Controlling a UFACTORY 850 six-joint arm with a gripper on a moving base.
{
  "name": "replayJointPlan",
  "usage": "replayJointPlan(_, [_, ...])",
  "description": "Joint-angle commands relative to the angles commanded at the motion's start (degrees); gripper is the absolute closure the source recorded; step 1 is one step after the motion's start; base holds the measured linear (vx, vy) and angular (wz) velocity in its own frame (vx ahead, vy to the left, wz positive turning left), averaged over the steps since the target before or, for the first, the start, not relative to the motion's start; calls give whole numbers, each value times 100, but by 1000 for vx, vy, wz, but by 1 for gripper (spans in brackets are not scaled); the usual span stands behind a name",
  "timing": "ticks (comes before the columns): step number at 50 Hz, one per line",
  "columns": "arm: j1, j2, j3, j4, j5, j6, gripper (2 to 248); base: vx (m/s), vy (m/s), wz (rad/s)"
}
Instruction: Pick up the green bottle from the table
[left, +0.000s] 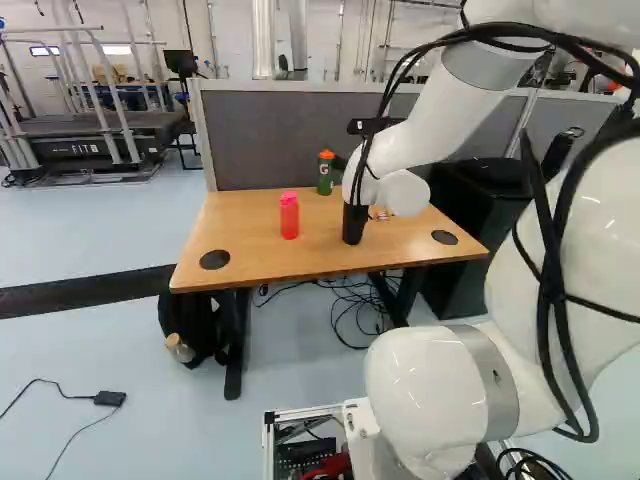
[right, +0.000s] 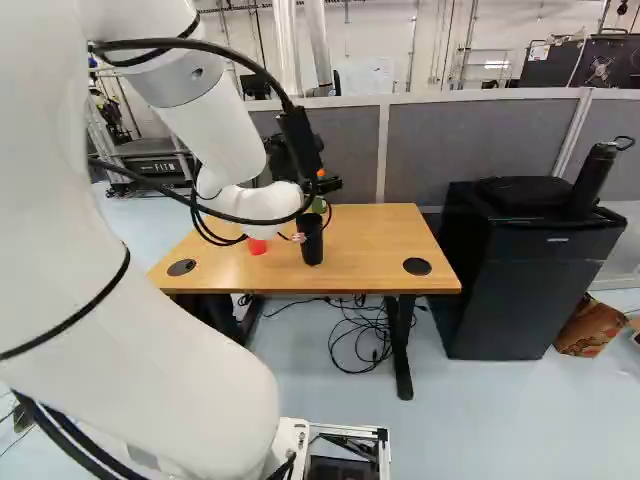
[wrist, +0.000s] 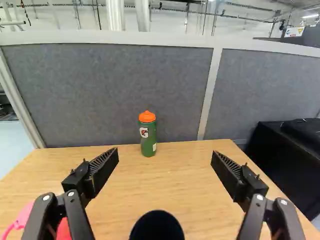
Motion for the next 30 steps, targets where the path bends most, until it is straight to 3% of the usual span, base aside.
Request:
replayJointPlan(10, [-64,-218,-342,0,-44,0,3,0,0,0])
replayJointPlan(30, [-61,-637,-1020,0,-608,0,3,0,0,0])
